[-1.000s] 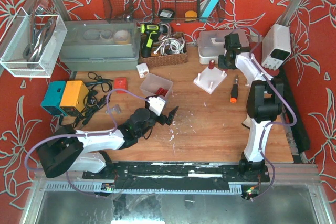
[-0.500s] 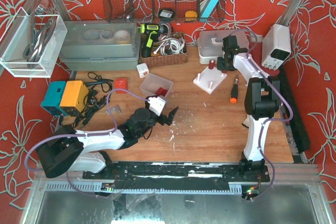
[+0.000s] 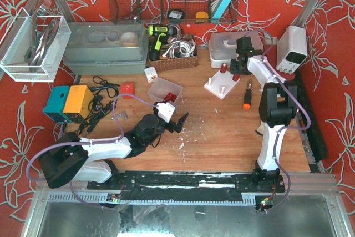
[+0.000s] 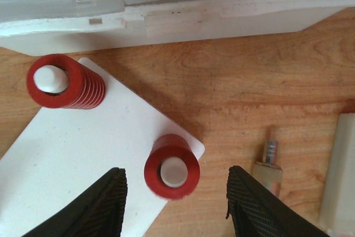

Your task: Install the large spring

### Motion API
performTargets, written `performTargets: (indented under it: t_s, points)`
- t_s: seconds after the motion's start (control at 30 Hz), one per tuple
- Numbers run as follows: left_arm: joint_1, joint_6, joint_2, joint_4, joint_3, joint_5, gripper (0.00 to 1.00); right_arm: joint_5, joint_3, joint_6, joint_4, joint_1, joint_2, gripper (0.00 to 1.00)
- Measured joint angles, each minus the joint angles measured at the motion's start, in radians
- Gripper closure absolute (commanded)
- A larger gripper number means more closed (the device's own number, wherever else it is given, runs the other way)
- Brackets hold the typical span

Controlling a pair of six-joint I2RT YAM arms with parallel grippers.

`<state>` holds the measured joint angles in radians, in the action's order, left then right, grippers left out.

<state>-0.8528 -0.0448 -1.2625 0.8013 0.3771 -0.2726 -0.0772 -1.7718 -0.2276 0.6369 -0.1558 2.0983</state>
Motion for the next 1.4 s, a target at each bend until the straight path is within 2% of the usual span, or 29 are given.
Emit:
performTargets:
  t_s: [0.1, 0.23, 0.37, 0.57, 0.63, 0.73, 0.87, 1.07, 1.4]
  points:
    - [0.0, 0.0, 0.002, -0.004, 0.0, -0.001, 0.0, 0.011, 0.026, -0.013, 0.008, 0.0, -0.046, 0.43]
    - [0.0, 0.0, 0.016, -0.009, 0.0, -0.017, 0.0, 0.054, 0.154, -0.045, 0.001, -0.003, -0.203, 0.36]
    - [0.0, 0.003, 0.024, -0.024, 0.003, -0.045, 0.0, 0.118, 0.331, -0.09, -0.045, -0.018, -0.406, 0.16]
    - [0.008, 0.067, 0.001, -0.15, 0.082, -0.12, 0.0, 0.178, 0.614, -0.146, -0.121, -0.114, -0.631, 0.02]
    - [0.022, 0.113, -0.005, -0.229, 0.137, -0.132, 0.04, 0.179, 0.702, -0.156, -0.138, -0.166, -0.69, 0.01]
    - [0.06, 0.167, -0.005, -0.338, 0.218, -0.13, 0.19, 0.177, 0.814, -0.17, -0.173, -0.24, -0.784, 0.01]
    - [0.128, 0.21, -0.005, -0.471, 0.312, -0.098, 0.26, 0.164, 0.912, -0.188, -0.24, -0.29, -0.885, 0.01]
    - [0.283, 0.232, -0.051, -0.645, 0.436, 0.018, 0.56, 0.121, 1.01, -0.211, -0.336, -0.299, -0.972, 0.02]
    - [0.408, 0.171, -0.327, -0.91, 0.7, 0.19, 0.6, 0.095, 1.064, -0.23, -0.426, -0.301, -1.048, 0.03]
